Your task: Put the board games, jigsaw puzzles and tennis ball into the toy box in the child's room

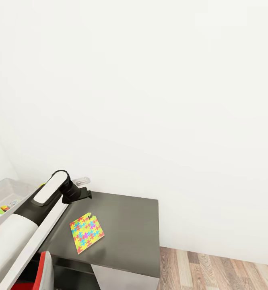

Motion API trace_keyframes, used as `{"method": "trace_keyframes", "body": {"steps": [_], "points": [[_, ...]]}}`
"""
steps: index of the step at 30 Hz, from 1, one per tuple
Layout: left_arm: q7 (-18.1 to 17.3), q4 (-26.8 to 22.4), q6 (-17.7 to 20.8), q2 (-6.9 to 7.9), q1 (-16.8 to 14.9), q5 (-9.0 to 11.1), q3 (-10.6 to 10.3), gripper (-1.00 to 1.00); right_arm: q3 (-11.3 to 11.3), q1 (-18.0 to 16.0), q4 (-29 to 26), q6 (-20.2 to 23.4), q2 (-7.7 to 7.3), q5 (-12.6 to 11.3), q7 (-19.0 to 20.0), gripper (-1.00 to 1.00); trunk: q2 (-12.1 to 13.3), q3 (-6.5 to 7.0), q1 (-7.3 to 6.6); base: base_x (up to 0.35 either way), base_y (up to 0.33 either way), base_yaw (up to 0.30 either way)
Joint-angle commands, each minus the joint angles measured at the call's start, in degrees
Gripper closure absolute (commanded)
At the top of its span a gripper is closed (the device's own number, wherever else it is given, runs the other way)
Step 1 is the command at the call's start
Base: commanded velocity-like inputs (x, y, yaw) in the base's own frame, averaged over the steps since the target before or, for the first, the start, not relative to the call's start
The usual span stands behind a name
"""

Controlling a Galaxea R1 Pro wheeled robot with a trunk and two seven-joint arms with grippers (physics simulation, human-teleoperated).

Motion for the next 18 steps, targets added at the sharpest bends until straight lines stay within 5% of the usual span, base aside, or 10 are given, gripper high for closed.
{"method": "trace_keyframes", "body": {"steps": [1,18], "points": [[0.59,-0.01,0.06,0.05,-0.08,0.54,-0.16,-1.0,0.05,0.01,-0.17,0.23,-0.01,-0.52,-0.36,-1.0,-0.13,-0.12,0.04,0.0,0.0,0.0],[0.59,3.86,-0.09,0.01,-0.08,0.54,0.08,-1.0,0.04,0.01,-0.11,0.17,0.0,-0.52,-0.39,-1.0,-0.13,-0.12,0.04,0.09,-0.017,0.0]]}}
